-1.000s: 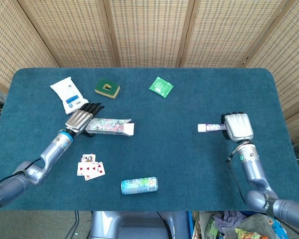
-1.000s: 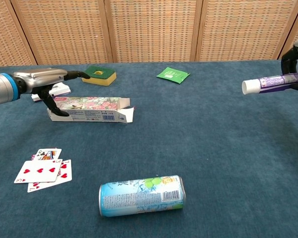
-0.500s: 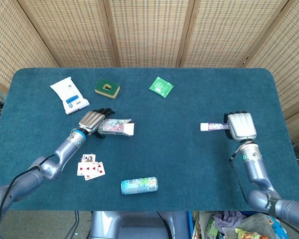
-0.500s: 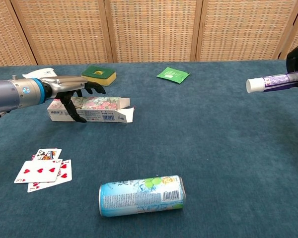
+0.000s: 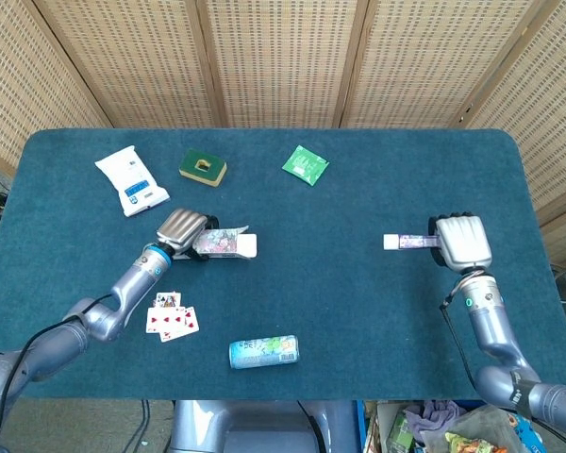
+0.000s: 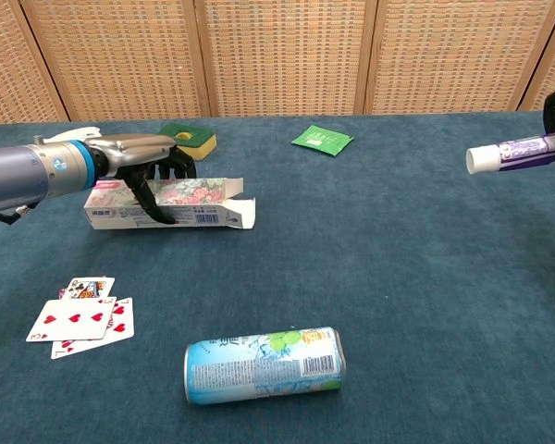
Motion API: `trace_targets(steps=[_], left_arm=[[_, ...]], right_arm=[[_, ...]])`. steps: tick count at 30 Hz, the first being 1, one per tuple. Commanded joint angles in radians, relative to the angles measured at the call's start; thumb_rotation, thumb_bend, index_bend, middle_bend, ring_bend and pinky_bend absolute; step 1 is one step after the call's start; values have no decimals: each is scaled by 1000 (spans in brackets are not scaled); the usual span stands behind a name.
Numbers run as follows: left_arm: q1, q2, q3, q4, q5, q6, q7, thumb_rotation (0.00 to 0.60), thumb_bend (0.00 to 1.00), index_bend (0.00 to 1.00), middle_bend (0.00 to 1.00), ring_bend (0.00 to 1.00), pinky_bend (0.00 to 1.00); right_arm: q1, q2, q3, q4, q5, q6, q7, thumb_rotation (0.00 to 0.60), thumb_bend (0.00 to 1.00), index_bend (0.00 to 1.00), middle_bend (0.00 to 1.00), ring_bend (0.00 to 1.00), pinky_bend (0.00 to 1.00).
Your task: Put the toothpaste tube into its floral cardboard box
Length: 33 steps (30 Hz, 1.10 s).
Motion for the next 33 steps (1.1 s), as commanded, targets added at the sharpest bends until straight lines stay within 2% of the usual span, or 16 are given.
trace_targets(steps=[1,7,9,16,26,33], left_arm=[[-6,41,-6,-67,33,62,-13,600,225,501,494,456,490],[-44,104,-43,-188,71,130,-52,600,225,501,494,456,489],[-77,128,-75,-248,84,145,-65,600,225,501,494,456,490],[-142,143,-121,-345,30,87,-45,600,225,507,495,456,490],[-219,82,-167,-372,-47,51,48,600,225,509,496,456,489],[-255,40,-169,-375,-133,24,164,600,225,509,496,455,490]], right_arm=[[-12,19,-9,-27,-28,23,-3,600,552,580,592,432,365],[-31,66,-19,-103,-82,73,-24,600,552,580,592,432,365],[-41,96,-22,-152,-111,105,-45,600,552,580,592,433,365],[-64,171,-21,-282,-129,162,-115,600,553,580,593,434,365],[-84,216,-12,-385,-120,210,-171,600,552,580,594,440,365],[-91,241,-11,-425,-107,220,-204,600,553,580,594,440,365]])
